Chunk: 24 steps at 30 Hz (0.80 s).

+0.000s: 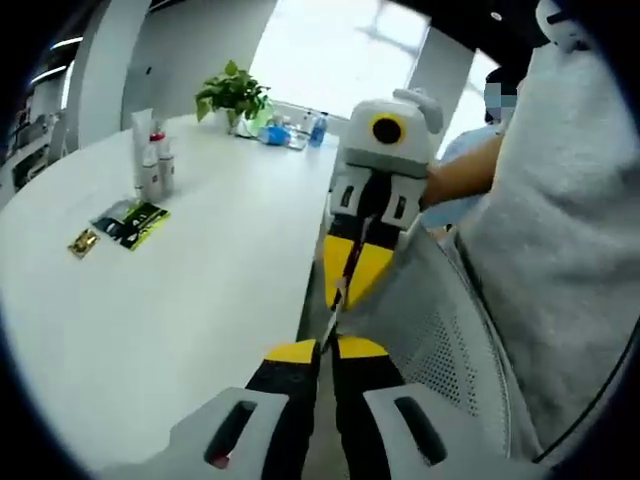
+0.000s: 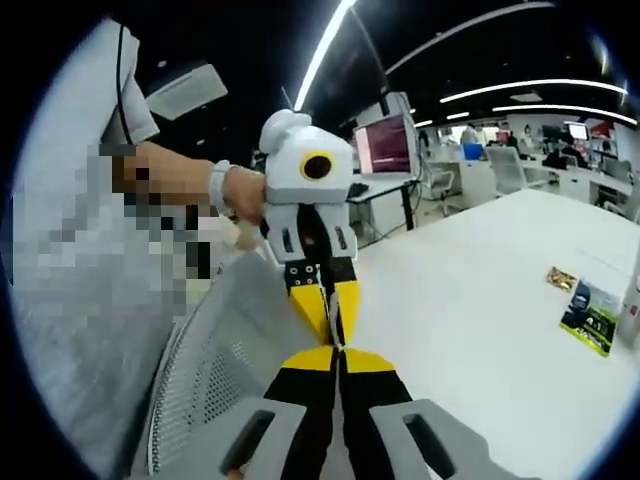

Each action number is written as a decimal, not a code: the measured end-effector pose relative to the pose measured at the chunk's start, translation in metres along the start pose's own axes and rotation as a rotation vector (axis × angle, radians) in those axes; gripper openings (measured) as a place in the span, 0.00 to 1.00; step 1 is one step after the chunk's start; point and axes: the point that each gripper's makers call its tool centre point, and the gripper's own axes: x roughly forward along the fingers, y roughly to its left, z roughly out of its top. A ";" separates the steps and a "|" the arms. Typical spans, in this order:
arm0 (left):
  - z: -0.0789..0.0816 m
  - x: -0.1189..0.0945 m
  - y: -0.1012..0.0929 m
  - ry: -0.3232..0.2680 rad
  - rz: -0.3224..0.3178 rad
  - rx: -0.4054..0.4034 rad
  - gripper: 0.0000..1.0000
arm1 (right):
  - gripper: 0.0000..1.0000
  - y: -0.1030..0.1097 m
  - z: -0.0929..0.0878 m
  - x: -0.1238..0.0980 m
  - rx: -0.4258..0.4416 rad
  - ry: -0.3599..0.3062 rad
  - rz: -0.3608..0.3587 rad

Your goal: Arrange the skincare products in the storage area until every visible bottle or jar stands upright without overlapping.

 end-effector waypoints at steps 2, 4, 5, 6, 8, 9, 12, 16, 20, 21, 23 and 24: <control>-0.001 -0.002 0.003 -0.004 0.017 -0.013 0.00 | 0.00 -0.001 0.002 -0.001 0.022 -0.016 0.003; 0.002 -0.003 0.002 -0.032 0.020 -0.051 0.00 | 0.00 -0.003 0.005 -0.002 0.041 -0.030 -0.005; 0.004 -0.004 0.002 -0.053 0.021 -0.084 0.00 | 0.00 -0.005 0.006 -0.003 0.052 -0.037 -0.009; 0.006 -0.005 0.002 -0.074 0.017 -0.106 0.00 | 0.02 -0.007 0.008 -0.004 0.064 -0.052 -0.017; 0.011 -0.008 0.005 -0.135 0.019 -0.161 0.00 | 0.11 -0.013 0.012 -0.006 0.087 -0.079 -0.038; 0.015 -0.010 0.004 -0.172 0.010 -0.208 0.00 | 0.16 -0.015 0.014 -0.007 0.100 -0.088 -0.045; 0.026 -0.016 0.006 -0.275 0.000 -0.287 0.00 | 0.21 -0.018 0.019 -0.010 0.148 -0.126 -0.037; 0.039 -0.018 0.001 -0.379 -0.021 -0.361 0.00 | 0.19 -0.023 0.024 -0.015 0.187 -0.163 -0.041; 0.053 -0.026 0.005 -0.517 -0.019 -0.451 0.00 | 0.25 -0.027 0.026 -0.018 0.218 -0.184 -0.053; 0.056 -0.027 0.005 -0.539 -0.029 -0.468 0.00 | 0.25 -0.027 0.028 -0.018 0.234 -0.195 -0.044; 0.058 -0.026 0.003 -0.571 -0.043 -0.498 0.00 | 0.25 -0.025 0.029 -0.018 0.262 -0.200 -0.025; 0.059 -0.026 0.002 -0.586 -0.050 -0.512 0.00 | 0.25 -0.024 0.031 -0.019 0.271 -0.214 -0.014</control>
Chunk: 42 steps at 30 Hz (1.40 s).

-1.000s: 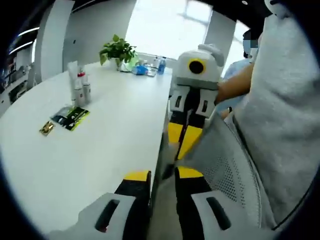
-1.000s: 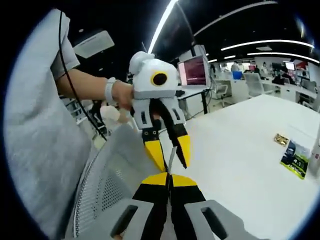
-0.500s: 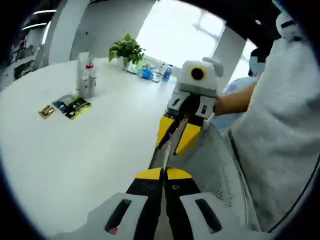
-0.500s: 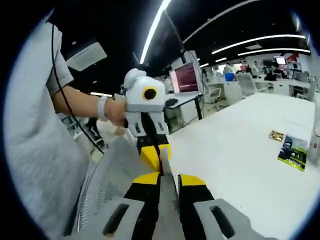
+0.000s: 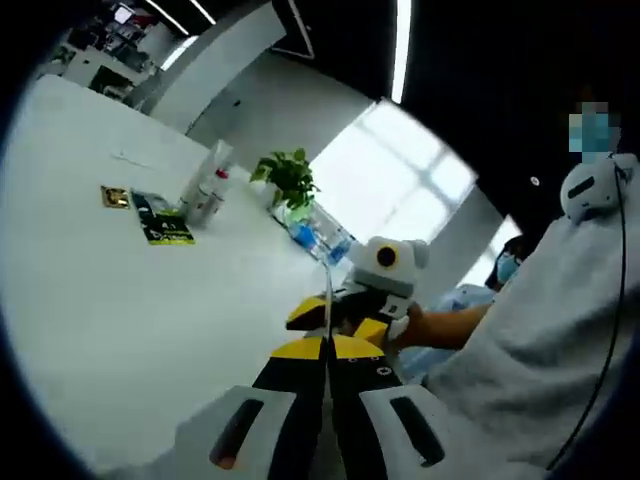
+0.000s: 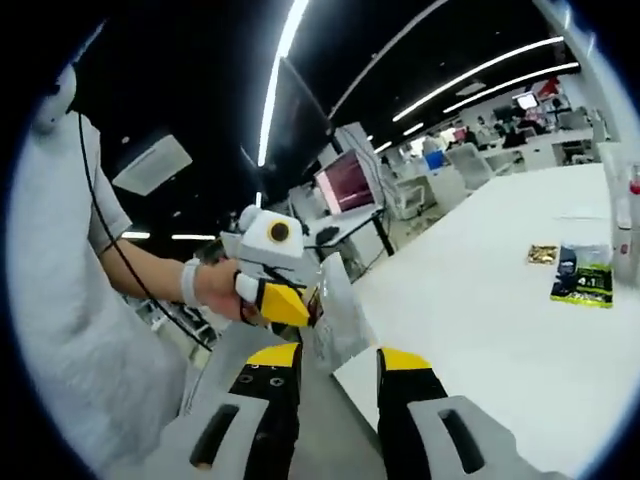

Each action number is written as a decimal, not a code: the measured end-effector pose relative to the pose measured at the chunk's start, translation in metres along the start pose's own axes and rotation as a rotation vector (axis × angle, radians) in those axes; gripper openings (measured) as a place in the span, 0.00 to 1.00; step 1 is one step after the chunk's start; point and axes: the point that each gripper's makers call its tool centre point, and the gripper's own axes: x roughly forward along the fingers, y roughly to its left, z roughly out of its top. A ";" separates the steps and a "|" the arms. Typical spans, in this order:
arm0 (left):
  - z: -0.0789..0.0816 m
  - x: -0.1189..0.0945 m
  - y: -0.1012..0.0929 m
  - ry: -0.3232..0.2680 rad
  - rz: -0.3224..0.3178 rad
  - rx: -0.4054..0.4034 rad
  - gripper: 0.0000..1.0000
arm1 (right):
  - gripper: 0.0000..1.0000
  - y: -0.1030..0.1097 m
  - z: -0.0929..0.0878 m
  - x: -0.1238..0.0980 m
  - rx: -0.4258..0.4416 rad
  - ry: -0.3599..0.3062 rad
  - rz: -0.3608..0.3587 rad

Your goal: Arrange the skincare products in the storage area until every visible bottle or jar stands upright without overlapping.

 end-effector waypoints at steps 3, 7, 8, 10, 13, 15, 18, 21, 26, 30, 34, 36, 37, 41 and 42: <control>0.000 0.002 -0.002 -0.031 -0.012 -0.040 0.00 | 0.20 0.002 0.007 -0.004 0.040 -0.039 0.022; -0.005 0.004 -0.003 -0.042 -0.021 -0.075 0.00 | 0.08 0.003 0.013 -0.008 0.074 -0.068 0.037; -0.004 0.004 -0.003 -0.055 -0.022 -0.093 0.00 | 0.08 0.002 0.012 -0.008 0.071 -0.066 0.034; -0.006 0.005 -0.002 -0.066 -0.021 -0.123 0.00 | 0.08 0.002 0.011 -0.007 0.056 -0.061 0.022; -0.010 0.006 -0.003 -0.054 -0.018 -0.126 0.00 | 0.06 0.003 0.011 -0.006 0.054 -0.057 0.021; -0.013 0.006 -0.003 -0.043 -0.014 -0.127 0.00 | 0.03 0.003 0.010 -0.006 0.062 -0.055 0.025; -0.013 0.006 -0.001 -0.042 -0.012 -0.132 0.00 | 0.00 0.004 0.011 -0.006 0.068 -0.059 0.036; -0.014 0.006 0.000 -0.034 -0.003 -0.125 0.00 | 0.00 0.003 0.009 -0.006 0.062 -0.049 0.028; -0.017 0.006 0.003 -0.023 0.013 -0.115 0.00 | 0.00 0.001 0.006 -0.005 0.053 -0.028 0.015; -0.021 0.006 0.003 0.001 0.011 -0.104 0.00 | 0.00 0.004 0.005 -0.005 0.052 -0.024 0.023; -0.019 0.007 0.001 -0.003 0.002 -0.117 0.00 | 0.00 0.010 0.008 -0.007 0.092 -0.037 0.069; -0.017 0.007 -0.002 -0.014 -0.016 -0.118 0.02 | 0.00 0.010 0.007 -0.007 0.098 -0.030 0.068; -0.016 0.008 -0.003 -0.020 -0.019 -0.115 0.03 | 0.00 0.013 0.007 -0.007 0.117 -0.032 0.087; -0.009 0.007 -0.006 -0.057 -0.044 -0.134 0.03 | 0.00 0.021 0.002 -0.004 0.112 0.002 0.114; -0.009 0.008 -0.007 -0.054 -0.051 -0.133 0.02 | 0.00 0.023 -0.001 -0.004 0.114 0.015 0.124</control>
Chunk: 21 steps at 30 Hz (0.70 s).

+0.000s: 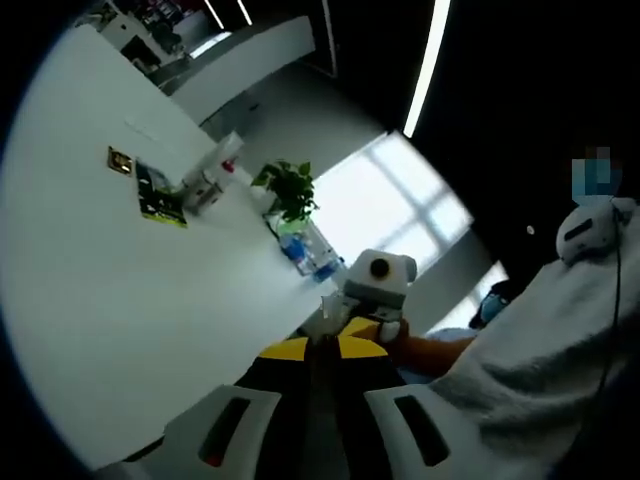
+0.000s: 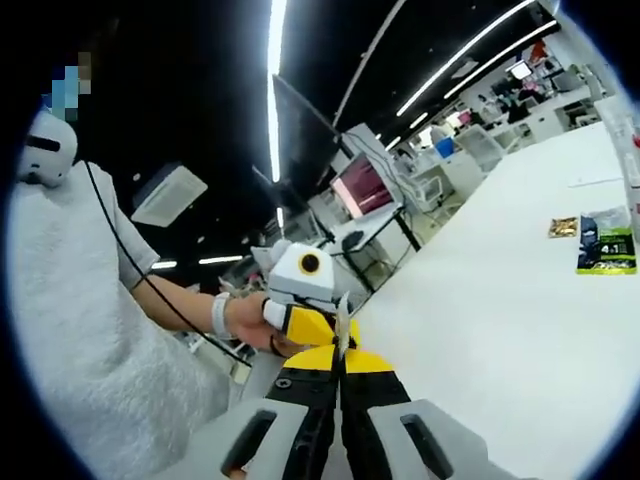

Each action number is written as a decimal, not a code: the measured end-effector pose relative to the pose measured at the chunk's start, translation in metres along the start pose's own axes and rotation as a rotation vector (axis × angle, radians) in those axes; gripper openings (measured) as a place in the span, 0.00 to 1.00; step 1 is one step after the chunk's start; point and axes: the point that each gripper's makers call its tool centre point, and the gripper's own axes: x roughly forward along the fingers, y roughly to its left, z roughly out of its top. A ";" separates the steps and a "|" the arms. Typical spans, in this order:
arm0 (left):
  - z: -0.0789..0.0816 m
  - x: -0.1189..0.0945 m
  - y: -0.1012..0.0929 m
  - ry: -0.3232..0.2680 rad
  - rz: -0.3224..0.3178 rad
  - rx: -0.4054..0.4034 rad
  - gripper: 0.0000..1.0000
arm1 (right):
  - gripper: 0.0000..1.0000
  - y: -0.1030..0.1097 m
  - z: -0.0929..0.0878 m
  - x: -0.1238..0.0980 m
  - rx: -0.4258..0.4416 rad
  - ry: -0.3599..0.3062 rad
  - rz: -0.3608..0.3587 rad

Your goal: Arrange the skincare products in the storage area until every visible bottle or jar stands upright without overlapping.

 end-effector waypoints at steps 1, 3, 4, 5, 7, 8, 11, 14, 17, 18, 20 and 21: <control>-0.002 0.000 -0.001 0.010 -0.005 0.003 0.00 | 0.00 0.000 -0.001 0.000 0.002 0.005 0.001; -0.003 0.000 -0.001 0.015 -0.002 0.019 0.00 | 0.00 0.000 -0.002 0.000 0.002 0.010 0.005; -0.003 0.000 -0.005 0.011 -0.021 0.023 0.00 | 0.00 0.001 -0.002 0.000 -0.001 0.008 0.012; -0.002 -0.001 -0.004 0.003 -0.014 0.027 0.00 | 0.00 0.002 0.000 0.000 -0.018 -0.002 0.015; 0.001 -0.001 -0.004 -0.009 -0.011 0.035 0.00 | 0.00 0.003 0.001 0.001 -0.061 -0.012 0.009; 0.002 -0.001 -0.003 -0.016 -0.011 0.034 0.00 | 0.00 0.003 0.002 0.001 -0.075 -0.019 0.010; 0.015 -0.001 -0.003 -0.093 -0.011 0.028 0.00 | 0.06 0.001 -0.001 0.003 -0.064 0.000 0.013; 0.025 -0.004 -0.004 -0.145 -0.024 0.014 0.00 | 0.02 0.005 -0.005 0.005 -0.074 0.018 0.021; 0.024 -0.003 -0.005 -0.140 -0.027 0.027 0.00 | 0.02 0.004 -0.003 0.003 -0.054 0.011 0.021; 0.024 -0.002 -0.007 -0.143 -0.033 0.027 0.00 | 0.02 0.004 -0.002 0.003 -0.052 0.006 0.020; 0.025 -0.002 -0.007 -0.151 -0.034 0.034 0.00 | 0.00 0.006 0.003 0.001 -0.019 -0.018 0.037; 0.026 -0.001 -0.009 -0.154 -0.042 0.041 0.00 | 0.00 0.005 0.003 0.000 -0.017 -0.020 0.042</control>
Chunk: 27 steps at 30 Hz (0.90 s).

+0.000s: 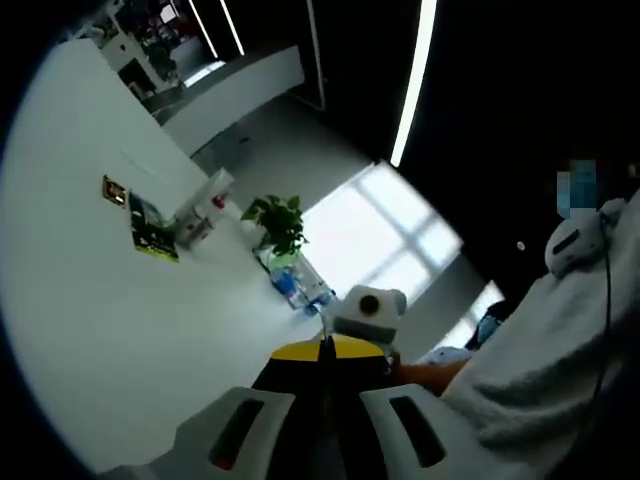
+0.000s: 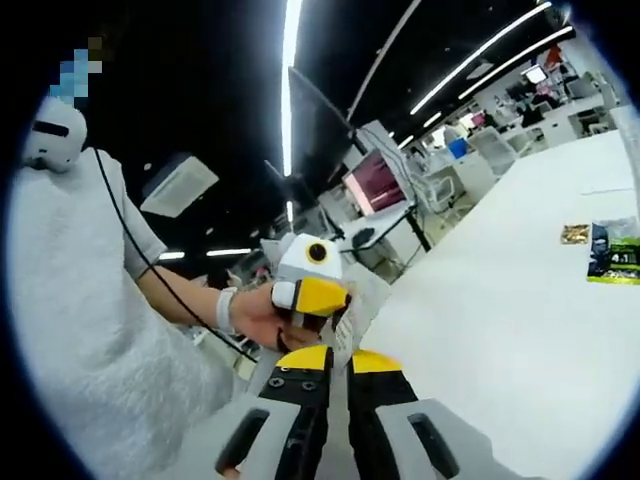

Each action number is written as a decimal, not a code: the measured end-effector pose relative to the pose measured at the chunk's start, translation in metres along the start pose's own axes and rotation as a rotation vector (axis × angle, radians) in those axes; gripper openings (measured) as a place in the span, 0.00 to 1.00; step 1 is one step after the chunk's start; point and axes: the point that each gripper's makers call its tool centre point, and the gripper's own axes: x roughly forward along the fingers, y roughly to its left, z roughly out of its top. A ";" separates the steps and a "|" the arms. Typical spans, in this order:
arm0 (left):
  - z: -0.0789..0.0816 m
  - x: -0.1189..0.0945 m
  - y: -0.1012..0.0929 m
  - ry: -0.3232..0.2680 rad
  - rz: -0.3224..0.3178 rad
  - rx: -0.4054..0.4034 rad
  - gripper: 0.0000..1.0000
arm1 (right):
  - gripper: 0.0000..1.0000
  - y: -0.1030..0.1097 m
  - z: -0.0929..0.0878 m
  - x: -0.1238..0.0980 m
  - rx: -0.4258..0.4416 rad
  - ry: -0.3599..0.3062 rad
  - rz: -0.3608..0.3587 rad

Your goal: Arrange the skincare products in the storage area until every visible bottle or jar stands upright without overlapping.

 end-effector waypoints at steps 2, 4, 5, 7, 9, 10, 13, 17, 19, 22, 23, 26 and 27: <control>-0.001 0.002 -0.002 0.005 -0.005 0.007 0.00 | 0.00 0.000 0.000 -0.001 0.012 0.001 0.000; -0.003 0.003 -0.003 0.021 -0.016 -0.004 0.00 | 0.00 -0.001 0.001 -0.003 0.039 -0.002 0.006; -0.004 0.003 -0.004 0.028 -0.017 0.002 0.00 | 0.00 0.000 0.001 -0.003 0.045 -0.004 0.011; -0.006 0.002 -0.004 0.038 -0.014 0.021 0.00 | 0.00 0.001 0.000 -0.002 0.048 -0.001 0.013; -0.010 0.000 -0.002 0.057 -0.012 0.017 0.01 | 0.00 0.002 -0.001 -0.001 0.047 0.005 0.015; -0.010 0.000 -0.002 0.062 -0.009 0.018 0.02 | 0.00 0.002 -0.001 -0.001 0.045 0.006 0.017; -0.014 -0.002 -0.002 0.081 -0.010 0.024 0.00 | 0.00 0.002 -0.001 -0.001 0.054 0.006 0.019; -0.014 -0.002 0.000 0.085 0.002 0.028 0.00 | 0.00 0.000 0.001 0.000 0.046 -0.003 0.013; -0.014 -0.002 0.002 0.087 0.010 0.035 0.00 | 0.00 -0.003 0.000 0.000 0.018 -0.001 -0.007; -0.014 -0.001 0.003 0.085 0.010 0.037 0.00 | 0.00 -0.004 0.003 -0.001 0.029 -0.014 -0.009; -0.013 -0.001 0.002 0.084 0.008 0.037 0.00 | 0.00 -0.004 0.003 -0.001 0.029 -0.016 -0.009; -0.013 -0.001 0.003 0.077 0.009 0.041 0.00 | 0.00 -0.007 0.007 -0.002 0.035 -0.035 -0.017; -0.013 -0.001 0.003 0.074 0.007 0.043 0.00 | 0.00 -0.007 0.009 -0.003 0.038 -0.046 -0.017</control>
